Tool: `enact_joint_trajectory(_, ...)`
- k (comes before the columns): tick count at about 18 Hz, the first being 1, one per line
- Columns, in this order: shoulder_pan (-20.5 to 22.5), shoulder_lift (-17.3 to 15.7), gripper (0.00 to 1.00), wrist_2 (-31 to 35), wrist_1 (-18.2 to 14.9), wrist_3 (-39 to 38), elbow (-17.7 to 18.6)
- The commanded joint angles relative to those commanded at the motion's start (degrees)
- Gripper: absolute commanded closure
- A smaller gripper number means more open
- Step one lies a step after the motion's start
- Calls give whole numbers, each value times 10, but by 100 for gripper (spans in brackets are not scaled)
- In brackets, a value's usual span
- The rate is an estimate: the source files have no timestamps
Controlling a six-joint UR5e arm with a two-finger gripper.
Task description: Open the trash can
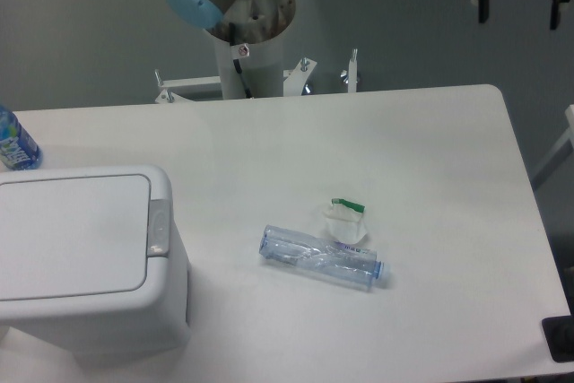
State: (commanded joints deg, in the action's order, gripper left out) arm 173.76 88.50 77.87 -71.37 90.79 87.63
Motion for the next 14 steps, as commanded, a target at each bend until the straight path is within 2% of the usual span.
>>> enact_joint_trajectory(4, -3, -1, 0, 0, 1, -7, 1)
enact_joint_trajectory(6, -5, -2, 0, 0, 1, -43, 1)
enact_joint_trajectory(9, -23, 0, 0, 1, 23, -164, 2)
enact_joint_trajectory(14, -113, 11, 0, 3, 57, -399, 4)
